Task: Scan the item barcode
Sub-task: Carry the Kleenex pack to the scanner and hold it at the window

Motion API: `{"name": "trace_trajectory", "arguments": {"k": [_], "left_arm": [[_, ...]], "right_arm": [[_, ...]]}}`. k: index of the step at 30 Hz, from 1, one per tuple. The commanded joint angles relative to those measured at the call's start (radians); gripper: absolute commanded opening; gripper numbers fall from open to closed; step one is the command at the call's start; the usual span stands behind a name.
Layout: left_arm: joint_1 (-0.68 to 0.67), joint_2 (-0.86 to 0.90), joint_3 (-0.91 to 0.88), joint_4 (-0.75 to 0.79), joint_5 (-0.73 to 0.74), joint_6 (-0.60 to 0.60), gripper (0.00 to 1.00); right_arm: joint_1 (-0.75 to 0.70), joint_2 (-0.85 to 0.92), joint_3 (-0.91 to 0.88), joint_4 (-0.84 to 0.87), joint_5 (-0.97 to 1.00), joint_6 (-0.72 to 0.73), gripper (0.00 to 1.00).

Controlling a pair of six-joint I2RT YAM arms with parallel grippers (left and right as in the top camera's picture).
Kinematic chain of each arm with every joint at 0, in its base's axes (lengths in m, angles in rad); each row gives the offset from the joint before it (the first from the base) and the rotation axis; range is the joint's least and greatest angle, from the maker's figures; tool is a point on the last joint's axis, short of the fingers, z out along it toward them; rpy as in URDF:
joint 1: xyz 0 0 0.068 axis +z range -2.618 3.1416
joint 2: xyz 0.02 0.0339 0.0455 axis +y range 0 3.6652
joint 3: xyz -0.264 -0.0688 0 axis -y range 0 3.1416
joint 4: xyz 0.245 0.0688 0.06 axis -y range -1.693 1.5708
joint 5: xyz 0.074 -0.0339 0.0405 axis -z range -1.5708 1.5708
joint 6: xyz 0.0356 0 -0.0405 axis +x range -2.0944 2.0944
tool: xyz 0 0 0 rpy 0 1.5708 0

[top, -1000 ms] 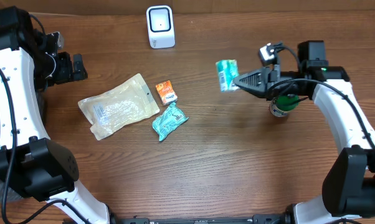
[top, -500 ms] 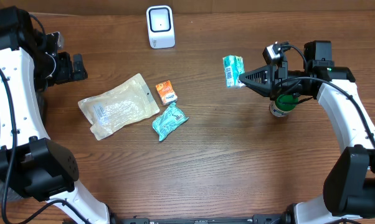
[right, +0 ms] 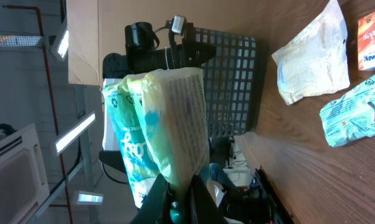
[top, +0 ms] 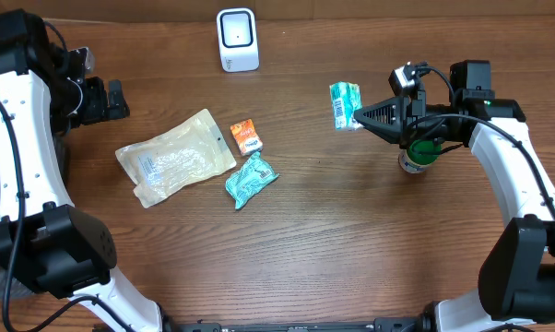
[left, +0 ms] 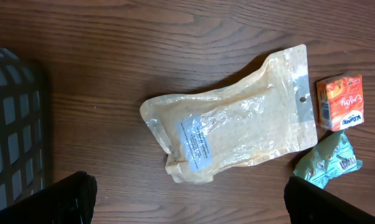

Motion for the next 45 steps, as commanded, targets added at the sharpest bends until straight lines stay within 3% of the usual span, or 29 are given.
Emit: {"name": "trace_trajectory", "arguments": {"k": [1, 10, 22, 26, 33, 37, 41, 45], "left_arm": [[-0.008, -0.013, 0.020, 0.001, 0.012, -0.006, 0.99], [-0.008, -0.013, 0.020, 0.001, 0.012, -0.006, 0.99], [-0.008, -0.013, 0.020, 0.001, 0.012, -0.006, 1.00], [-0.008, -0.013, 0.020, 0.001, 0.012, -0.006, 0.99], [-0.008, -0.013, 0.020, 0.001, 0.011, -0.006, 0.99], [-0.008, -0.013, 0.020, 0.001, 0.012, -0.006, 0.99], [-0.008, -0.013, 0.020, 0.001, 0.012, -0.006, 1.00], [-0.008, -0.013, 0.020, 0.001, 0.012, -0.006, 0.99]], "right_arm": [[-0.002, -0.030, 0.021, 0.004, -0.034, 0.003, 0.04], [-0.002, -0.030, 0.021, 0.030, -0.018, -0.002, 0.04], [0.190, -0.029, 0.059, 0.008, 0.674, 0.107, 0.04], [0.256, 0.000, 0.246, -0.127, 0.917, 0.109, 0.04], [0.399, 0.191, 0.764, -0.311, 1.384, 0.096, 0.04], [0.506, 0.322, 0.931, -0.242, 1.652, -0.048, 0.04], [0.600, 0.403, 0.930, -0.084, 1.932, -0.202, 0.04], [0.654, 0.476, 0.929, 0.069, 2.034, -0.368, 0.04]]}}
